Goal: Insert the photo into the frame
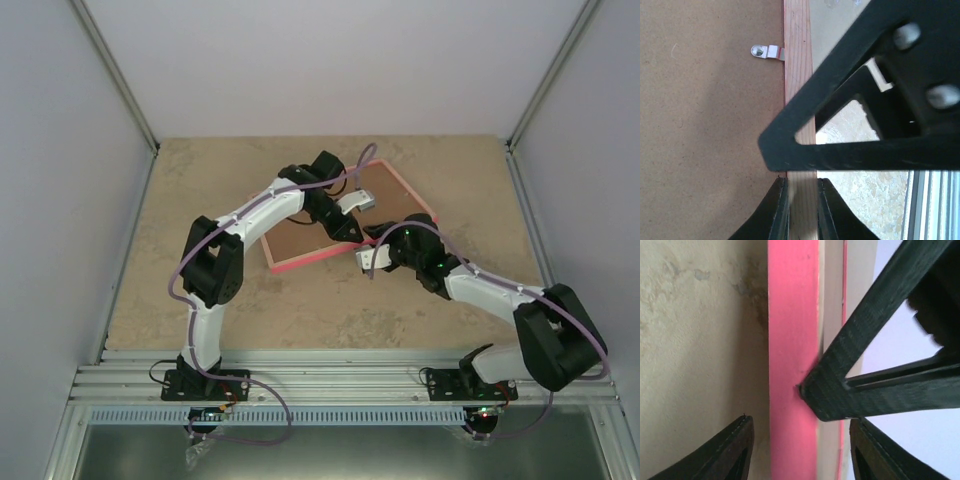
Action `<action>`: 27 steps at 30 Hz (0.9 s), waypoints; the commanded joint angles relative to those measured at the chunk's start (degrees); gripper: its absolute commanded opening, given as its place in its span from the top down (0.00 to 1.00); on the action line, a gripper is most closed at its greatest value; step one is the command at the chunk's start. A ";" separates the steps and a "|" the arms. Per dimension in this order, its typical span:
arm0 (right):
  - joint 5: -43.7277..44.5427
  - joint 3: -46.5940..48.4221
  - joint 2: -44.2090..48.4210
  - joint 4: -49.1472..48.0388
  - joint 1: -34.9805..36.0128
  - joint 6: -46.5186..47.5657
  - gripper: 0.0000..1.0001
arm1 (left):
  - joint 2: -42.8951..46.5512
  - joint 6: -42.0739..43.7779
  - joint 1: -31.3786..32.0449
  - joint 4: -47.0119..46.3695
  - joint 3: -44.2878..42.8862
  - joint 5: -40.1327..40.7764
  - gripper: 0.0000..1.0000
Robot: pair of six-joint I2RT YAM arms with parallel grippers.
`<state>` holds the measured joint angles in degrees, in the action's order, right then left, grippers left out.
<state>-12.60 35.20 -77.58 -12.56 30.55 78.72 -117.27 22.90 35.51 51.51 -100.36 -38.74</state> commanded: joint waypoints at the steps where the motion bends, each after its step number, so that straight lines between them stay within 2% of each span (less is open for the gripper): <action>1: 4.91 1.47 -2.68 -5.97 0.39 1.57 0.54 | 0.54 -0.58 0.00 -0.27 -2.30 -5.78 1.00; 7: 4.85 3.39 -1.54 -3.59 0.48 2.11 0.88 | 1.29 -2.26 -1.17 -0.68 -3.53 -5.26 0.99; 9: 3.96 4.91 -0.21 0.46 0.48 1.94 0.96 | 1.56 -2.94 -2.51 0.25 -6.99 -4.36 0.86; 10: 3.06 5.81 0.60 3.24 0.48 1.89 0.99 | 1.43 -3.23 -3.81 1.27 -9.57 -4.02 0.76; 11: 1.98 6.88 1.44 6.60 0.44 1.79 0.99 | 1.32 -3.43 -5.02 2.95 -12.85 -3.52 0.64; 15: -3.79 13.65 3.71 22.33 0.61 0.17 0.99 | 0.24 -4.91 -11.22 7.34 -28.22 0.56 0.35; 16: -4.57 16.30 3.68 26.48 0.69 -0.55 0.99 | 0.38 -5.87 -12.93 7.38 -31.18 1.95 0.23; 18: -5.89 21.99 3.05 34.61 0.66 -2.96 1.00 | 2.24 -8.52 -16.10 4.84 -33.77 5.78 0.08; 20: -7.42 28.64 1.37 44.29 0.66 -4.69 1.00 | 5.42 -11.24 -19.00 0.15 -32.06 10.55 0.01; 27: -12.92 51.51 -6.95 72.64 0.66 -10.97 0.99 | 18.41 -18.03 -24.66 -17.82 -14.76 23.37 0.01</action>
<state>-18.41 76.93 -81.03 41.08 30.96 74.13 -104.44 10.11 11.62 44.27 -122.74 -23.86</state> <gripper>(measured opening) 0.223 0.992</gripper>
